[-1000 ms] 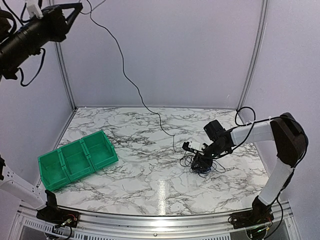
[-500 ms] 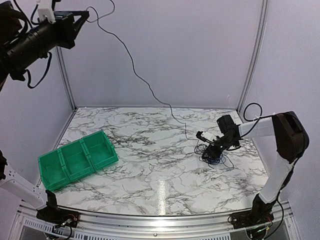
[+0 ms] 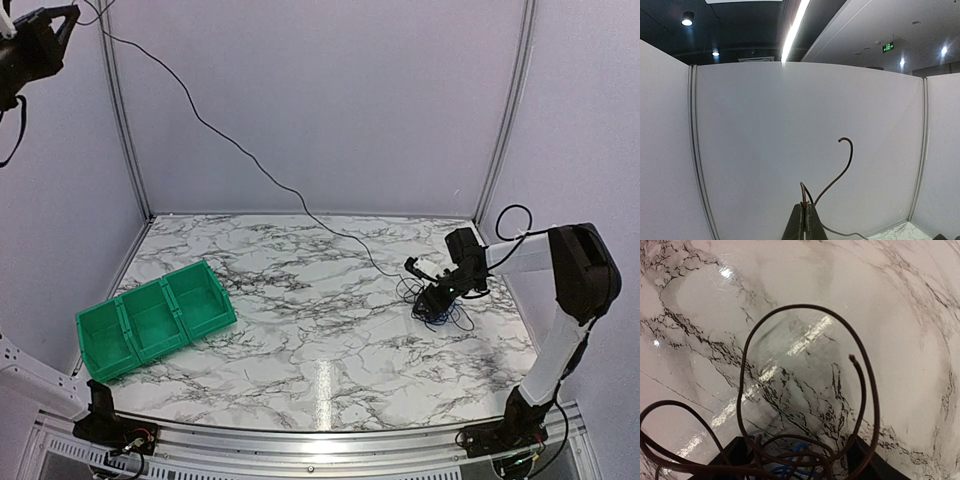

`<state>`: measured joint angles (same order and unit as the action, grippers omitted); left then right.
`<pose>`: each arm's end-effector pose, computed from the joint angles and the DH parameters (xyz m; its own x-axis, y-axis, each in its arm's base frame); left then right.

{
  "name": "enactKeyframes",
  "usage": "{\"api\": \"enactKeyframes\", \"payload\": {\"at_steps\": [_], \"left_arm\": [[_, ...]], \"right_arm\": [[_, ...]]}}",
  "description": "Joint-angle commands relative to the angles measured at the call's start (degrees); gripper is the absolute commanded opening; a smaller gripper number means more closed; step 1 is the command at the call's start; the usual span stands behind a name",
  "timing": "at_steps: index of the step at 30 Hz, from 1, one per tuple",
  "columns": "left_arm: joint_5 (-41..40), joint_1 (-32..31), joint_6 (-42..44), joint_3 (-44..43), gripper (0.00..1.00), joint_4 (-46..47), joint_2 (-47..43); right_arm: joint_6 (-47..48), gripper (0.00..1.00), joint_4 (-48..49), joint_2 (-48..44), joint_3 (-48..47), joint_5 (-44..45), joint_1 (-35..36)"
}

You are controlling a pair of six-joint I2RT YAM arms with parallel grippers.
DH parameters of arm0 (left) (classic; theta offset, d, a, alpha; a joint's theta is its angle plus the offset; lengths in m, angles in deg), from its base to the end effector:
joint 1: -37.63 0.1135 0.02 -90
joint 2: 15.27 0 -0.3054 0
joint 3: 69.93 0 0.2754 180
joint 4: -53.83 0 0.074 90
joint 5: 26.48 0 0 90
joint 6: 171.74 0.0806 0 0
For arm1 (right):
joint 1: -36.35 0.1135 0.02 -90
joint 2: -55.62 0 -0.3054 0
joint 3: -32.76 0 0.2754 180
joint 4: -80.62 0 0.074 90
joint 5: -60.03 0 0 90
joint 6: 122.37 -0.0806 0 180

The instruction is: Untangle the cables

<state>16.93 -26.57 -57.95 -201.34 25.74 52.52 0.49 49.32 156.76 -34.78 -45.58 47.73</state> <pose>0.1103 -0.0936 0.7182 0.3772 -0.1434 -0.9150 0.2287 0.9718 -0.0580 0.3611 0.0948 0.1234 -0.5819 -0.6502 -0.4885 -0.7353 0.6772 -0.0255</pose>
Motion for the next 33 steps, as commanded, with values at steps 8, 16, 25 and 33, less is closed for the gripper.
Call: {"api": "enactKeyframes", "payload": {"at_steps": [8,16,25,33], "left_arm": [[-11.68,-0.31,11.11,-2.56,0.0,8.08,0.48],[-16.47,-0.31,15.13,-0.99,0.0,8.67,2.3],[-18.98,-0.31,19.27,-2.89,0.0,13.03,0.72],[-23.61,-0.31,20.61,-0.23,0.0,13.4,-0.45]], "right_arm": [[-0.8,0.91,-1.45,1.04,-0.62,6.51,-3.0],[-1.5,0.87,-1.54,1.3,-0.94,6.87,-3.81],[-3.87,0.41,-1.26,0.48,-2.66,6.3,-10.52],[-5.91,0.34,-0.57,1.12,-2.83,10.73,-13.01]]}}
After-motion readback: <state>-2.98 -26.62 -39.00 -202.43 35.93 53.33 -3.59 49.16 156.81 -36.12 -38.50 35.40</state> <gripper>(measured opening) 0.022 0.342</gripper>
